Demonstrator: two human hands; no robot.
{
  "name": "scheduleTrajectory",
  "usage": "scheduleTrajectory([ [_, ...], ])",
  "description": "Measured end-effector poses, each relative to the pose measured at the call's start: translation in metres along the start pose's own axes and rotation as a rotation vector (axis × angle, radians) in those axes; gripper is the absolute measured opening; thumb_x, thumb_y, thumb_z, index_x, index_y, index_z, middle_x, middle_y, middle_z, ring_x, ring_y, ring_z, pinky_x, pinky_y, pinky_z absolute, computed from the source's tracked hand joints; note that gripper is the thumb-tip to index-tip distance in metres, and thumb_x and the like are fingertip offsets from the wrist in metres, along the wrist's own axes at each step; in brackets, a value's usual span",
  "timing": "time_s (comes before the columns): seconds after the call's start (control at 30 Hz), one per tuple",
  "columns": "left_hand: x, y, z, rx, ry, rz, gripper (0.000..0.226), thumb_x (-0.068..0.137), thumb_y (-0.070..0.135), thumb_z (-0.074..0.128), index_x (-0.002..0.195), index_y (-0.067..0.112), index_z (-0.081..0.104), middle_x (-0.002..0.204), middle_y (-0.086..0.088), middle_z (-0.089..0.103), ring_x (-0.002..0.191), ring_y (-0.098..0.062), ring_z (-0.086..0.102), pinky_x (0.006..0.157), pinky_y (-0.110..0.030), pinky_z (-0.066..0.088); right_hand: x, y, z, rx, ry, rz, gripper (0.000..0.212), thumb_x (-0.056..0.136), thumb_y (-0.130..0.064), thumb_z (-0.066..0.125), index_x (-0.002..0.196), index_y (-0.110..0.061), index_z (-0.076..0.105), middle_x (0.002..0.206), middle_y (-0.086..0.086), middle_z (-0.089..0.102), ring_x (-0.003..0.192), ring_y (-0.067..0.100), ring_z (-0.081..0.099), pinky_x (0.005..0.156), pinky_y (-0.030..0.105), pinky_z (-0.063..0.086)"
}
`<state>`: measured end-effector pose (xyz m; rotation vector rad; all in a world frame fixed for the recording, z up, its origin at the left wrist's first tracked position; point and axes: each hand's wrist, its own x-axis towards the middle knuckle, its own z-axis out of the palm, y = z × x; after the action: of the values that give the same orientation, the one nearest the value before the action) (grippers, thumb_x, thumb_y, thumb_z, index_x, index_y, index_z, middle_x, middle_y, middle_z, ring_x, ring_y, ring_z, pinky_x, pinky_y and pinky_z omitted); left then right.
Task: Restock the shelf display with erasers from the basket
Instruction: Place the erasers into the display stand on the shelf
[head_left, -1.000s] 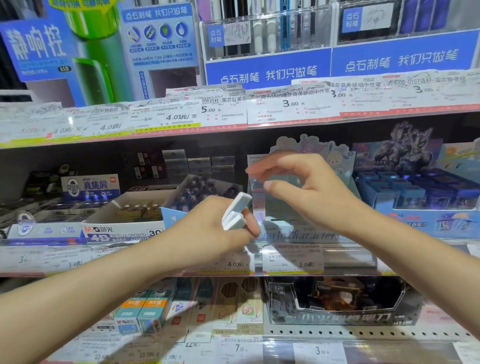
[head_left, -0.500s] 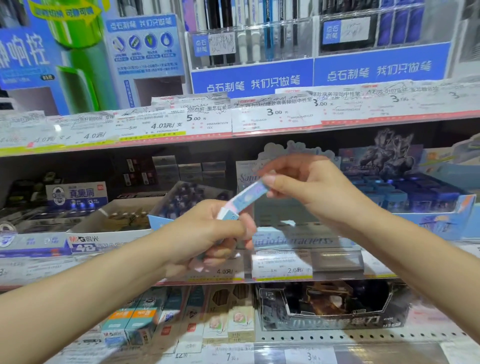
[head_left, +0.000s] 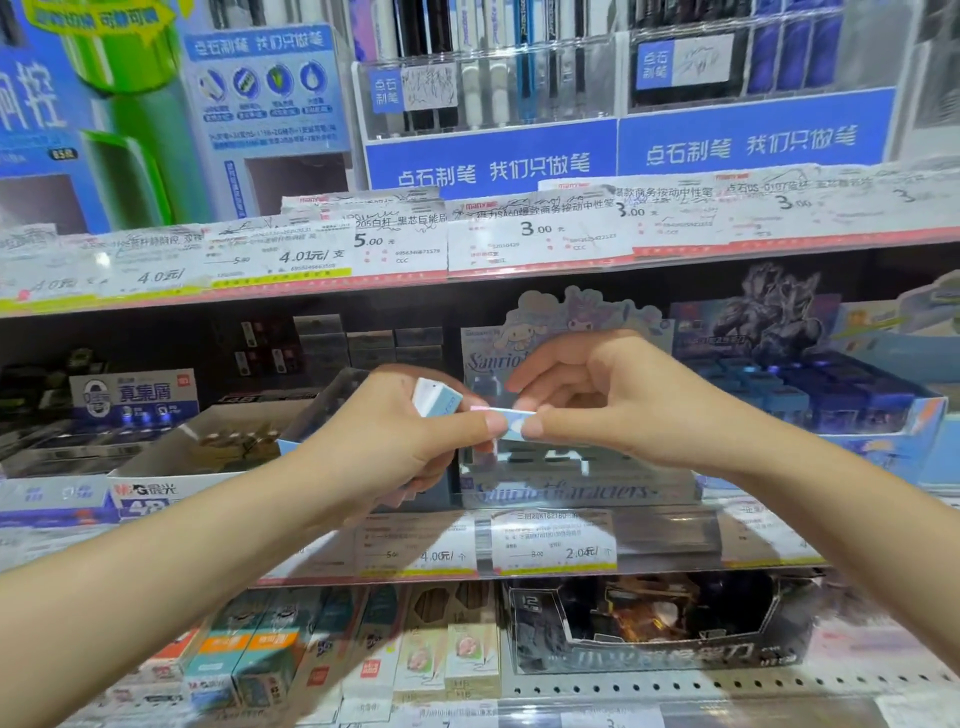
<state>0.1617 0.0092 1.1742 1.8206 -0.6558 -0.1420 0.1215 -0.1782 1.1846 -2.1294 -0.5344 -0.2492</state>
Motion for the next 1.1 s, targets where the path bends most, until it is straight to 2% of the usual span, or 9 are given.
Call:
scheduleTrajectory([
  [0.1,0.0,0.001,0.001,0.087,-0.011,0.046,0.032,0.07,0.038,0.07,0.07,0.006,0.07,0.037,-0.001,0.042,0.034,-0.015,0.026,0.039,-0.019,0.021,0.003,-0.001,-0.003,-0.082,-0.08,-0.024,0.031,0.079,-0.005,0.067,0.104,-0.021,0.06,0.083,0.002,0.068,0.067,0.016,0.06,0.068,0.026,0.051],
  [0.2,0.0,-0.003,-0.008,0.422,0.083,0.3,0.029,0.069,0.051,0.068,0.077,0.025,0.075,0.062,0.008,0.069,0.056,-0.009,0.06,0.053,-0.021,0.044,0.006,0.003,-0.012,-0.235,-0.035,-0.052,0.043,0.085,-0.011,0.061,0.118,-0.037,0.051,0.099,0.003,0.063,0.078,0.025,0.064,0.076,0.032,0.051],
  [0.27,0.0,-0.001,-0.014,0.669,0.128,0.414,0.019,0.083,0.037,0.064,0.098,0.028,0.072,0.084,0.024,0.071,0.081,0.002,0.064,0.07,-0.005,0.042,0.011,0.008,-0.016,-0.281,0.04,-0.061,0.043,0.087,-0.012,0.057,0.117,-0.042,0.05,0.108,0.005,0.057,0.087,0.027,0.061,0.082,0.027,0.048],
  [0.37,0.0,0.001,-0.016,0.903,-0.005,0.404,0.051,0.083,0.001,0.049,0.125,0.028,0.056,0.064,0.046,0.052,0.061,0.0,0.054,0.052,-0.004,0.036,0.023,0.017,-0.012,-0.236,0.139,-0.071,0.037,0.086,-0.007,0.057,0.104,-0.039,0.054,0.098,0.006,0.054,0.082,0.031,0.059,0.075,0.022,0.045],
  [0.4,0.001,0.0,-0.016,0.961,-0.051,0.375,0.061,0.082,0.0,0.047,0.132,0.034,0.047,0.061,0.043,0.051,0.056,-0.001,0.051,0.048,-0.009,0.035,0.028,0.022,-0.009,-0.223,0.178,-0.08,0.037,0.084,-0.004,0.059,0.097,-0.038,0.053,0.09,0.004,0.052,0.075,0.028,0.057,0.073,0.022,0.043],
  [0.5,0.003,-0.006,-0.018,1.039,-0.084,0.357,0.07,0.082,0.004,0.045,0.14,0.04,0.033,0.047,0.004,0.044,0.055,-0.002,0.046,0.05,-0.023,0.035,0.037,0.032,-0.001,-0.222,0.264,-0.095,0.032,0.08,-0.002,0.063,0.093,-0.03,0.053,0.079,-0.003,0.051,0.068,0.012,0.05,0.071,0.021,0.045],
  [0.67,0.004,-0.005,-0.018,1.037,-0.089,0.351,0.072,0.083,0.005,0.044,0.141,0.044,0.027,0.051,0.004,0.044,0.056,-0.001,0.046,0.052,-0.026,0.037,0.042,0.042,0.005,-0.275,0.271,-0.102,0.025,0.081,-0.006,0.063,0.102,-0.017,0.06,0.075,-0.011,0.051,0.076,0.016,0.056,0.08,0.029,0.051],
  [0.93,0.007,-0.007,-0.019,1.05,-0.061,0.379,0.071,0.083,0.005,0.044,0.139,0.045,0.03,0.046,0.002,0.039,0.056,0.0,0.047,0.046,-0.018,0.027,0.044,0.049,0.012,-0.284,0.282,-0.111,0.024,0.082,-0.005,0.064,0.104,-0.014,0.062,0.089,0.013,0.063,0.083,0.026,0.062,0.084,0.036,0.052],
  [1.1,0.007,-0.008,-0.019,1.054,-0.041,0.399,0.07,0.083,0.004,0.045,0.138,0.046,0.032,0.044,0.002,0.034,0.051,-0.001,0.044,0.046,-0.021,0.024,0.041,0.052,0.014,-0.432,0.316,-0.234,0.023,0.081,-0.006,0.053,0.097,-0.008,0.069,0.096,0.003,0.062,0.083,0.02,0.061,0.078,0.038,0.054],
])
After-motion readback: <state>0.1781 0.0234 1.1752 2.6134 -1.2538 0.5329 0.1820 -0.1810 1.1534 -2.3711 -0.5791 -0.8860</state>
